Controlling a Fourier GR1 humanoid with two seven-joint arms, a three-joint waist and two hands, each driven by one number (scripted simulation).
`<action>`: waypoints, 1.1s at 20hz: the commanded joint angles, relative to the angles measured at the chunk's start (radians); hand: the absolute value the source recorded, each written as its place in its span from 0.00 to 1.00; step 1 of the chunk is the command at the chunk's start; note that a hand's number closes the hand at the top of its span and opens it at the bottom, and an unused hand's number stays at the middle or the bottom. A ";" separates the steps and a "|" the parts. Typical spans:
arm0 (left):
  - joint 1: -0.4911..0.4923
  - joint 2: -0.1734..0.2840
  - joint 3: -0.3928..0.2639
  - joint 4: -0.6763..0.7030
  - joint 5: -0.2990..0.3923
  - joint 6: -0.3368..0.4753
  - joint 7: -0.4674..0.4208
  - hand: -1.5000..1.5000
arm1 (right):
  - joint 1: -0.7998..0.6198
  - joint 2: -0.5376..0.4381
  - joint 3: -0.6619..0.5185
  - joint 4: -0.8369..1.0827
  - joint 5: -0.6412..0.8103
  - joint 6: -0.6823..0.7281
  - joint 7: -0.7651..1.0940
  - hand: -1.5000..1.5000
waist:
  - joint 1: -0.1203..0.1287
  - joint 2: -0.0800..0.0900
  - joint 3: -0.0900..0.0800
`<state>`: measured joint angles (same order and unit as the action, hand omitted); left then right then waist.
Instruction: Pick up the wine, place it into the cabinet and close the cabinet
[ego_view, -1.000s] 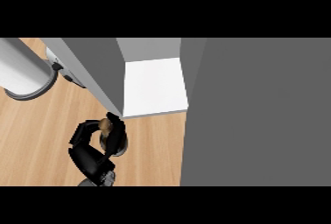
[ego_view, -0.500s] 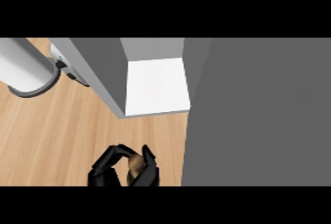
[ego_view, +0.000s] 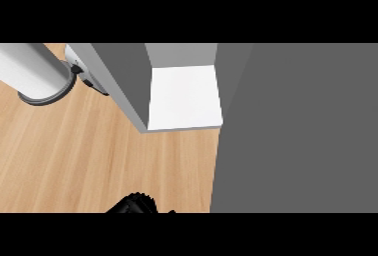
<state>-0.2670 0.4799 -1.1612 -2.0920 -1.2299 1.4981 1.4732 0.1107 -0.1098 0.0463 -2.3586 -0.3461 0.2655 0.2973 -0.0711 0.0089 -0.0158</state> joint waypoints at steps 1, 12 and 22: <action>-0.012 0.032 -0.056 -0.066 0.009 0.002 -0.020 1.00 | -0.007 -0.002 -0.013 -0.045 -0.011 -0.023 0.028 0.00 | 0.015 0.002 0.000; -0.171 0.056 0.011 -0.072 0.122 0.002 0.000 1.00 | -0.030 -0.015 -0.059 -0.045 -0.019 -0.039 0.021 0.00 | 0.013 0.010 0.005; -0.309 -0.037 0.063 0.058 0.248 0.002 0.025 1.00 | 0.039 -0.026 -0.066 -0.066 -0.027 -0.002 -0.001 0.00 | -0.015 0.014 0.008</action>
<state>-0.5231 0.4771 -1.1194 -2.0836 -1.0360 1.4956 1.4782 0.1226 -0.1316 -0.0140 -2.3626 -0.3481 0.2630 0.2790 -0.0762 0.0208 -0.0087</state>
